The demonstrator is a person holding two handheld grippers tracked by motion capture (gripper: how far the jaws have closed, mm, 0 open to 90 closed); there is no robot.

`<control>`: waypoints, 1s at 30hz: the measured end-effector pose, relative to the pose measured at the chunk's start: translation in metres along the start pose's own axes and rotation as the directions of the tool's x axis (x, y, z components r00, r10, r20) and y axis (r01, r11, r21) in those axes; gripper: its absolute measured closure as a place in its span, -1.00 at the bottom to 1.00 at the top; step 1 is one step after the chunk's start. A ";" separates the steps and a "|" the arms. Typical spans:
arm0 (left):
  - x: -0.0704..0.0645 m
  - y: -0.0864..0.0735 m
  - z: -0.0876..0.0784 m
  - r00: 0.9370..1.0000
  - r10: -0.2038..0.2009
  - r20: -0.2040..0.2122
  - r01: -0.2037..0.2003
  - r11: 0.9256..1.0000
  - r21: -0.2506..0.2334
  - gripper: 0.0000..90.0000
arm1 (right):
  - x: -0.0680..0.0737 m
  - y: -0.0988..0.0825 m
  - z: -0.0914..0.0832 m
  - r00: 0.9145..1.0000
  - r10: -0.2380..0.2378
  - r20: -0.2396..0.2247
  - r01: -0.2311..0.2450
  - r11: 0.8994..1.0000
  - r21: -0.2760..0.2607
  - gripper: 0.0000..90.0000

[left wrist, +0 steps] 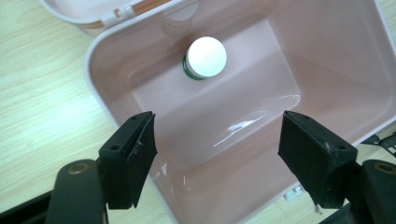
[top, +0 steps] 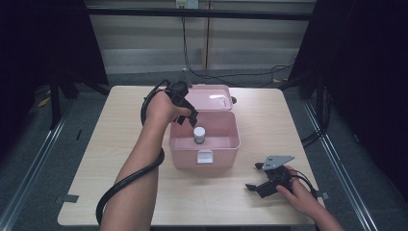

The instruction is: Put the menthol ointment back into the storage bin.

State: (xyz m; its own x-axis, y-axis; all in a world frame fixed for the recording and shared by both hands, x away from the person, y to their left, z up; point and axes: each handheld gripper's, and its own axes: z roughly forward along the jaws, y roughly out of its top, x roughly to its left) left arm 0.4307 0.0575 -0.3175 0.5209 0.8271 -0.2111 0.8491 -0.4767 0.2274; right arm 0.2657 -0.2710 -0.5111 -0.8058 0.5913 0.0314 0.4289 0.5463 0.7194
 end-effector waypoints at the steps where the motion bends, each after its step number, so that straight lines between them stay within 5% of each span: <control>1: 0.001 -0.001 -0.002 1.000 -0.005 0.003 0.005 1.000 0.000 -0.40 | 0.000 0.000 0.000 1.000 -0.001 0.000 0.001 1.000 0.000 -0.79; 12: 0.015 -0.014 -0.020 0.999 -0.032 -0.010 0.032 0.999 -0.014 -0.40 | 0.000 0.000 0.000 1.000 -0.001 -0.001 0.001 1.000 0.000 -0.79; 30: 0.041 -0.043 -0.024 0.998 -0.067 -0.017 0.066 0.998 -0.013 -0.42 | 0.000 0.000 0.000 1.000 -0.002 0.001 0.002 1.000 -0.003 -0.79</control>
State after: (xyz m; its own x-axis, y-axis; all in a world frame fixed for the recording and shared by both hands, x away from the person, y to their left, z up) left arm 0.4130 0.1189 -0.3135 0.4616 0.8619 -0.2100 0.8807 -0.4169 0.2248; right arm 0.2660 -0.2710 -0.5112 -0.8064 0.5907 0.0287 0.4255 0.5458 0.7218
